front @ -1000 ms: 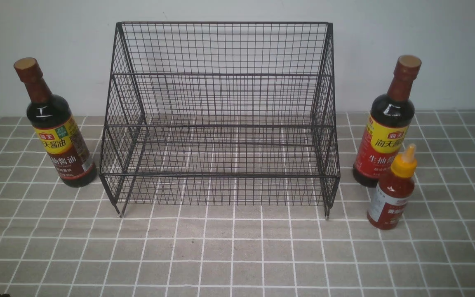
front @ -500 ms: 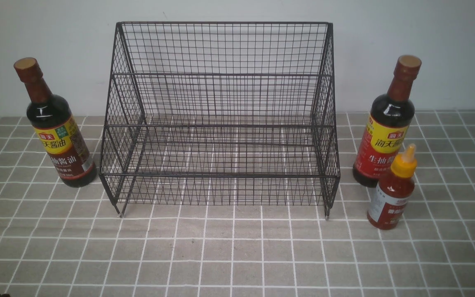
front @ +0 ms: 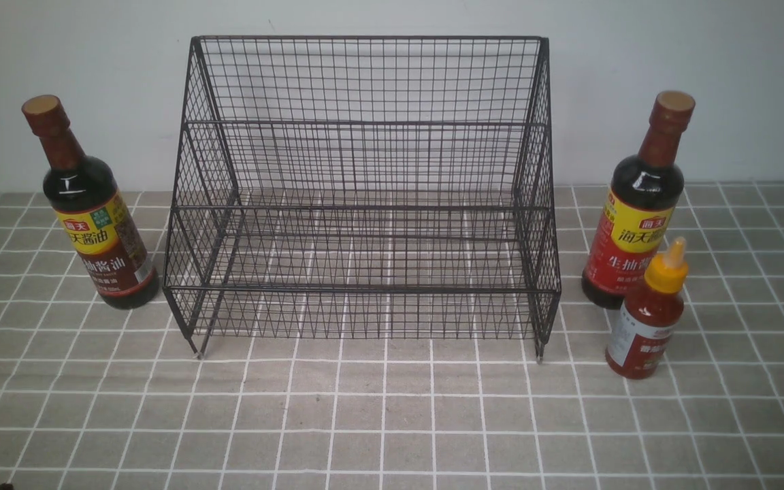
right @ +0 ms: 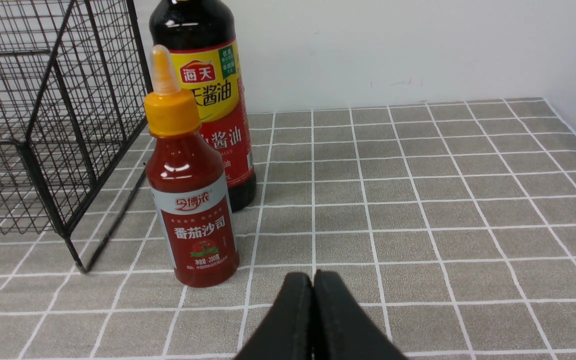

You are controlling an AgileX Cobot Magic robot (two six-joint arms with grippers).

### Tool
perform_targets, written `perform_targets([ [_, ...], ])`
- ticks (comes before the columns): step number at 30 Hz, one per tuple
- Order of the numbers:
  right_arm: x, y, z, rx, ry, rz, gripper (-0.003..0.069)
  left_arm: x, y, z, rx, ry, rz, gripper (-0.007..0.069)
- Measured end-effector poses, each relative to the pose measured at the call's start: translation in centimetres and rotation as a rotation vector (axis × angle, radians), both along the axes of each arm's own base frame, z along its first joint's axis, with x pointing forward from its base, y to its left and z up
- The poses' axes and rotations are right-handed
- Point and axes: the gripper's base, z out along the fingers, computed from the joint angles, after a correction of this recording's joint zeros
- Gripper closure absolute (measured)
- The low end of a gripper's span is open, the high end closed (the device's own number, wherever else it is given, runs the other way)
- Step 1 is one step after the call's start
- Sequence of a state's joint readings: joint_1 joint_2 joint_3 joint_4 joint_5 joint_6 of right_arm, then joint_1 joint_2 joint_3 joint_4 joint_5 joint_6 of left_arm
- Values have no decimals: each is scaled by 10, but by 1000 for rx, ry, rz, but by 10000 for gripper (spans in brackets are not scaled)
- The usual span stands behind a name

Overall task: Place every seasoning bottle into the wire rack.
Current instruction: Use the left arm to grab the condiment bottle closest to it

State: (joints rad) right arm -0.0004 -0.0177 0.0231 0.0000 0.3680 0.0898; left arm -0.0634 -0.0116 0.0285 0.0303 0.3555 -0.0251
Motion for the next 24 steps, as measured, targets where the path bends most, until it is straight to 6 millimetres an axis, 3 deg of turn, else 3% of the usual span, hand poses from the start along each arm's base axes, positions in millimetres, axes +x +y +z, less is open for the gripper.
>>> perform_targets([
  [2,0,0,0,0,0,0,673,1,-1,4,-64,-43,6,631],
  [7,0,0,0,0,0,0,673,3,-4,21,-425,-203,33,631],
  [10,0,0,0,0,0,0,673,4,-2,29,-519,-283,43,631],
  [15,0,0,0,0,0,0,673,3,1,40,-556,-413,50,631],
  [20,0,0,0,0,0,0,673,2,8,62,-524,-656,67,631],
  [24,0,0,0,0,0,0,673,21,4,76,-352,-574,54,631],
])
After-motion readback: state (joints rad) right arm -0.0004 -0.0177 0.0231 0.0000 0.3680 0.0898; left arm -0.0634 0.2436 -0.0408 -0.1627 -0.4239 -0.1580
